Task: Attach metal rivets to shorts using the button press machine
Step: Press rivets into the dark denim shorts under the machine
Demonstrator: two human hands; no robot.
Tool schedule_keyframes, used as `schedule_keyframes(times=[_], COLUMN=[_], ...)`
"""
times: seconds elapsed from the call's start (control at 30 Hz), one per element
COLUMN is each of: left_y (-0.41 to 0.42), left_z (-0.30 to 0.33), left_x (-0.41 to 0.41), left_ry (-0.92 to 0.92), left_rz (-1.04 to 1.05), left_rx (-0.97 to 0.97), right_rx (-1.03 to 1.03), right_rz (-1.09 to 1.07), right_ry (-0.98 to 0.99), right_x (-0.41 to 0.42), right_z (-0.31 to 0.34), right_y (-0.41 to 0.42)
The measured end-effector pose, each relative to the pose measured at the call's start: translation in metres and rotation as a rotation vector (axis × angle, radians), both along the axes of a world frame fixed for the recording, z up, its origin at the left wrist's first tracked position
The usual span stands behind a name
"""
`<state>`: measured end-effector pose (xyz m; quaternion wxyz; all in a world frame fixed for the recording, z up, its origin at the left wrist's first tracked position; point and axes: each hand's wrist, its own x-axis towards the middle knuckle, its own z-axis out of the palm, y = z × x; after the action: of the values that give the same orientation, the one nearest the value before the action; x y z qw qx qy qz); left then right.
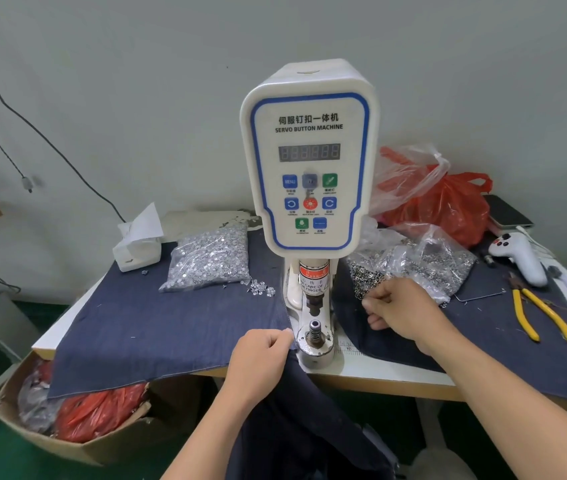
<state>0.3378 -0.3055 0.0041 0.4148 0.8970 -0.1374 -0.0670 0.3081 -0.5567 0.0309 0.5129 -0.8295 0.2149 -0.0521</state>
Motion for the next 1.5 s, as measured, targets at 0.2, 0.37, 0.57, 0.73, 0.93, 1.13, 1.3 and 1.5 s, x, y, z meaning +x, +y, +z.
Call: schedule_keyframes(times=[0.2, 0.37, 0.57, 0.73, 0.93, 1.13, 1.3, 1.5], left_y=[0.0, -0.001, -0.001, -0.001, -0.001, 0.0, 0.011, 0.03], left_z=[-0.002, -0.001, 0.001, 0.003, 0.002, 0.002, 0.001, 0.016], left_x=[0.0, 0.0, -0.002, -0.003, -0.003, -0.003, -0.005, -0.032], left_ry=[-0.007, -0.012, -0.035, -0.036, -0.045, -0.008, 0.105, 0.226], left_rz=[-0.001, 0.001, -0.002, -0.01, -0.01, 0.005, 0.005, -0.349], left_rx=[0.019, 0.024, 0.033, 0.038, 0.015, -0.012, -0.218, -0.557], right_rx=[0.327, 0.751, 1.158, 1.291, 1.378, 1.422, 1.241, 0.248], right_rz=[-0.02, -0.004, -0.121, -0.164, -0.183, -0.149, -0.076, 0.462], right_ry=[-0.018, 0.06, 0.113, 0.147, 0.136, 0.119, 0.038, -0.138], right_x=[-0.014, -0.019, -0.019, -0.02, -0.022, -0.024, -0.041, -0.082], right_z=[0.008, 0.013, 0.016, 0.02, 0.023, 0.024, 0.022, 0.005], right_y=[0.024, 0.052, 0.077, 0.084, 0.087, 0.085, 0.077, 0.078])
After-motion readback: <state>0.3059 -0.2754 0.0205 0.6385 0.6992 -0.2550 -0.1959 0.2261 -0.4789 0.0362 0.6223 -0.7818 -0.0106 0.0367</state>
